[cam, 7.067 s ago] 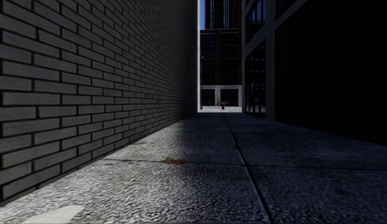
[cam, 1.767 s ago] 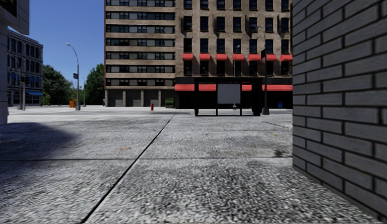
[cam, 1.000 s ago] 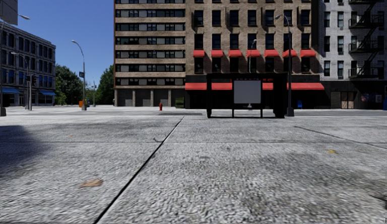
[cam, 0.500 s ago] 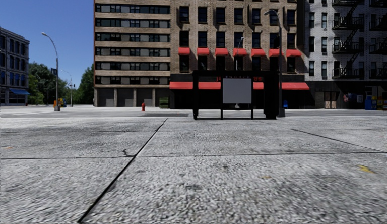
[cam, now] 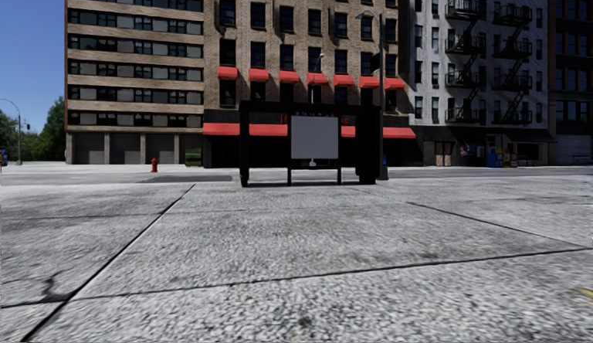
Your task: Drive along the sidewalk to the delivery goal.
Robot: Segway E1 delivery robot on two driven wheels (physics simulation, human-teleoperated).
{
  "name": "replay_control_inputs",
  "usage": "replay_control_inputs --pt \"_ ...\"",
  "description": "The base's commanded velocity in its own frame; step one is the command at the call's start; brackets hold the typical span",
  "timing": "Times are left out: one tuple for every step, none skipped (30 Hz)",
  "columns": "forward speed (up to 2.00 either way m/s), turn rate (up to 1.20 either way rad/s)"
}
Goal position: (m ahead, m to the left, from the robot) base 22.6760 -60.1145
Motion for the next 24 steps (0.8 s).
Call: replay_control_inputs --pt "2.0 -0.51" --pt "2.0 -0.56" --pt "2.0 -0.6" --pt "2.0 -0.61" --pt "2.0 -0.61" --pt "2.0 -0.61" --pt "2.0 -0.61" --pt "2.0 -0.61" --pt "2.0 -0.61" --pt "2.0 -0.61" --pt "2.0 -0.61" --pt "2.0 -0.61" --pt "2.0 -0.61" --pt "2.0 -0.61" --pt "2.0 -0.61" --pt "2.0 -0.61" --pt "2.0 -0.61" --pt "2.0 -0.61" --pt "2.0 -0.61" --pt "2.0 -0.61" --pt "2.0 -0.61" --pt "2.0 -0.61" --pt "2.0 -0.61" --pt "2.0 -0.61"
